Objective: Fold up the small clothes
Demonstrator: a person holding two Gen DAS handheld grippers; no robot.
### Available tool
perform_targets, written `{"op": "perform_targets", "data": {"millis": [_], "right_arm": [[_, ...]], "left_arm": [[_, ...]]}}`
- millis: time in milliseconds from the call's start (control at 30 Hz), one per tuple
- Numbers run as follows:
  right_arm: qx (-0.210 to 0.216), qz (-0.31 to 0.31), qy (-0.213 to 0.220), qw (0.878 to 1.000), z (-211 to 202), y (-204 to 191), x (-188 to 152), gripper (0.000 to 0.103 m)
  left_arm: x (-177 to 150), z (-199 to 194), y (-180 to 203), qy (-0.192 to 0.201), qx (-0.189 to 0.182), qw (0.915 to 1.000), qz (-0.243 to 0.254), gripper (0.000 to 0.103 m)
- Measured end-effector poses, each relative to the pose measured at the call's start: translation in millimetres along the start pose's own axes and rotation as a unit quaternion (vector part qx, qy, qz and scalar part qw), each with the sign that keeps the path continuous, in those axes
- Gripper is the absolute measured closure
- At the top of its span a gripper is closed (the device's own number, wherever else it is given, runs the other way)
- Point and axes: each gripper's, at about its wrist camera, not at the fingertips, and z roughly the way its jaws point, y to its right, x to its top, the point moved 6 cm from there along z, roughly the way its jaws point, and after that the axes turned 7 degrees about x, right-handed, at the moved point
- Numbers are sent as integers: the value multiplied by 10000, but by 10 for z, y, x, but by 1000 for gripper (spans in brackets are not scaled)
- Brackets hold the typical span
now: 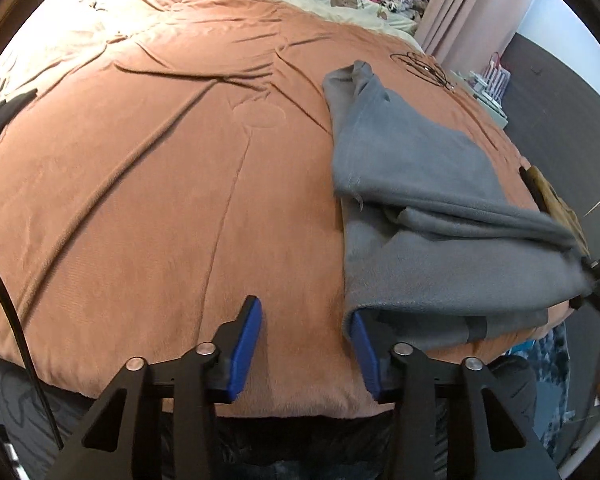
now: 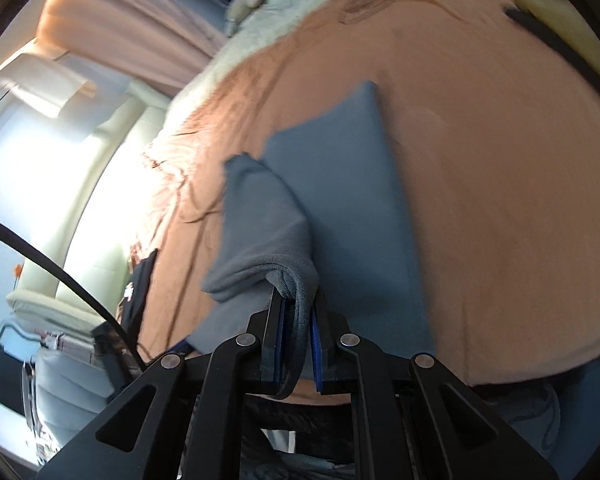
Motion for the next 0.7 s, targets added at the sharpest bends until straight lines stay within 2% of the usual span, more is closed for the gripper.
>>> {"op": "perform_targets", "data": {"millis": [133, 200, 267, 367, 467, 533, 567, 600, 700], "right_arm": [[-55, 172, -46, 9998, 94, 249, -79, 96], [-85, 223, -82, 9997, 145, 339, -90, 96], [-120, 183, -83, 9997, 161, 373, -80, 96], [-75, 178, -77, 9998, 124, 357, -72, 96], [-277, -80, -115, 9995, 68, 287, -101, 96], [-595, -373, -193, 9973, 56, 224, -117, 95], [-784, -567, -232, 9950, 34, 157, -131, 90], [-1006, -783, -266, 9915, 4, 95, -140, 89], [-1446, -1304, -259, 9805, -45, -140, -125, 81]], "left_arm": [[-51, 7, 32, 26, -135, 9999, 50, 74], [-76, -21, 87, 44, -294, 9995, 84, 92], [-98, -63, 158, 105, -327, 9992, 217, 99], [-127, -90, 173, 60, -354, 9991, 235, 101], [-165, -70, 124, -141, -467, 9987, 130, 101], [-191, -64, 92, -287, -446, 9985, 140, 101], [-192, -91, 44, -295, -423, 9986, 80, 101], [-182, -133, -3, -308, -558, 9980, -10, 101], [-118, -224, -88, -286, -666, 9973, -97, 101]]}}
